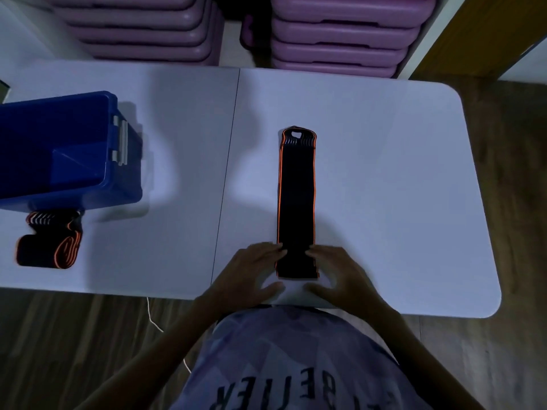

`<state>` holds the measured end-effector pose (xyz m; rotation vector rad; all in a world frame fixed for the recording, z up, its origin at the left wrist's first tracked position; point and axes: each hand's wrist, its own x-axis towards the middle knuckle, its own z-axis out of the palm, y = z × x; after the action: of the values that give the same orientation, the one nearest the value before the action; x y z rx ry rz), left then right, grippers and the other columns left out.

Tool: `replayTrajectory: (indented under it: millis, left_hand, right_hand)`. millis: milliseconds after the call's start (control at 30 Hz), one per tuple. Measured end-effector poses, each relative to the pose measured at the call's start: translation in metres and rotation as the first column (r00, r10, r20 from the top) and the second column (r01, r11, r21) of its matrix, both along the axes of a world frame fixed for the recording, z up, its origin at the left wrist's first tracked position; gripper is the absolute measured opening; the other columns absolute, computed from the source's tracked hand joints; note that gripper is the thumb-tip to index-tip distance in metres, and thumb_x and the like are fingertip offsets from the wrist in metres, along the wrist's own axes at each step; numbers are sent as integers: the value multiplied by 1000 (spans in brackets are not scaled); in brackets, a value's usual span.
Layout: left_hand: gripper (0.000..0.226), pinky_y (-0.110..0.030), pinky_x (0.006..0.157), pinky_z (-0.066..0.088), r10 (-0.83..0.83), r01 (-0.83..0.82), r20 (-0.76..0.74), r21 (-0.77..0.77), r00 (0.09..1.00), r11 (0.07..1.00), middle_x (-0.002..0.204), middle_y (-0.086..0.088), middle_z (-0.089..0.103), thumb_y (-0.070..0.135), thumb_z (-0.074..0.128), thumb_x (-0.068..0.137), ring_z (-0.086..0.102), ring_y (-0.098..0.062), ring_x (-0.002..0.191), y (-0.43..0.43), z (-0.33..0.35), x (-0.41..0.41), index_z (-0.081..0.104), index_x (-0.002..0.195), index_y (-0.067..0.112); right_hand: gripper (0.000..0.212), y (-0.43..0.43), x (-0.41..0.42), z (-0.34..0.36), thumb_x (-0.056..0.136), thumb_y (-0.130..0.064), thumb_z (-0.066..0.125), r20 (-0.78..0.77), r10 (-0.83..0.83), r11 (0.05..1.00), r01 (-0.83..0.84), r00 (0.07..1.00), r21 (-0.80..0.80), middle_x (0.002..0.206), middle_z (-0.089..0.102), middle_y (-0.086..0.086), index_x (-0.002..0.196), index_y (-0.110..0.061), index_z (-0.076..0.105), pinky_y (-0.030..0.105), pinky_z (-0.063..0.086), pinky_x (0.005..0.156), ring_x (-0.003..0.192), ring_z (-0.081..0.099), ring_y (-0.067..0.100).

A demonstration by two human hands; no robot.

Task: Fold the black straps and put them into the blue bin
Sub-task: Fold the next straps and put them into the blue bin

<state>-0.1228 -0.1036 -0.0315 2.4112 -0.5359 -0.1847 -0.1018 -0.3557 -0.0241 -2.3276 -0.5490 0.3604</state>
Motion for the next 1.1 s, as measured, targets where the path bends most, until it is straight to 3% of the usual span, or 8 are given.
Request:
replayTrajectory:
  millis: [133, 300, 533, 600, 733, 900, 1033, 1100]
  left_hand:
    - [27, -34, 77, 53, 45, -42, 37, -79, 998, 996, 97, -3, 74, 32, 60, 88, 67, -15, 86, -9, -4, 8, 67, 108, 15]
    - [19, -29, 70, 49, 442, -483, -238, -158, 865, 861, 78, -4, 70, 17, 64, 84, 61, -14, 70, -23, 1, 30, 66, 103, 16]
    - [28, -35, 81, 50, 257, -252, 130, -48, 958, 966, 106, -7, 67, 27, 55, 86, 53, -15, 100, -19, -20, 28, 67, 108, 13]
    - [43, -33, 86, 45, 116, -127, 184, 51, 976, 991, 121, -5, 63, 37, 60, 82, 51, -16, 111, -11, -25, 22, 58, 120, 16]
    - [47, -31, 84, 42, 91, -117, 192, 130, 977, 985, 119, -2, 62, 46, 59, 83, 47, -14, 112, -5, -31, 24, 56, 123, 22]
    - [44, -25, 78, 34, 299, -299, 7, 38, 954, 954, 99, 0, 62, 51, 48, 83, 51, -13, 94, -19, -21, 40, 67, 106, 19]
    - [36, -30, 72, 38, 451, -443, -186, 88, 873, 892, 86, 0, 55, 47, 51, 88, 53, -17, 86, -31, -7, 74, 65, 78, 16]
    - [28, -30, 71, 44, 524, -531, -190, 12, 830, 847, 85, 2, 55, 42, 58, 87, 56, -17, 82, -35, -6, 85, 62, 80, 14]
  right_hand:
    - [30, 7, 1, -15, 87, -36, 57, 89, 7, 1000, -10, 996, 29, 104, 70, 1, 110, -19, 67, 21, 46, 79, 97, 55, 10]
    - [32, 22, 30, -12, 89, -33, 61, -184, -209, 967, 231, 960, 106, 87, 61, -8, 117, -19, 57, 11, 40, 65, 75, 56, 5]
    - [29, 20, 34, -17, 89, -32, 48, 217, -57, 996, 70, 974, -51, 106, 66, 6, 94, -12, 69, 27, 50, 78, 101, 51, 11]
    - [33, 11, 33, -18, 87, -40, 52, 183, 83, 991, -62, 980, -116, 114, 68, 4, 102, -16, 69, 25, 46, 87, 108, 53, 12]
    - [37, -1, 40, -21, 88, -40, 53, 74, 197, 967, -181, 978, -178, 126, 63, 2, 118, -21, 62, 26, 39, 94, 116, 55, 16]
    - [32, 6, 60, -9, 89, -19, 64, -218, -67, 996, 78, 974, 40, 108, 57, -7, 121, -19, 63, -2, 34, 81, 96, 52, 0]
    - [26, 13, 85, -12, 91, -13, 60, -174, -147, 985, 160, 974, 64, 105, 56, 9, 115, -5, 65, -1, 33, 78, 94, 51, 14]
    - [26, 19, 92, -13, 89, -16, 62, -169, -234, 959, 255, 958, 120, 102, 53, 7, 113, -6, 64, 1, 35, 75, 84, 52, 12]
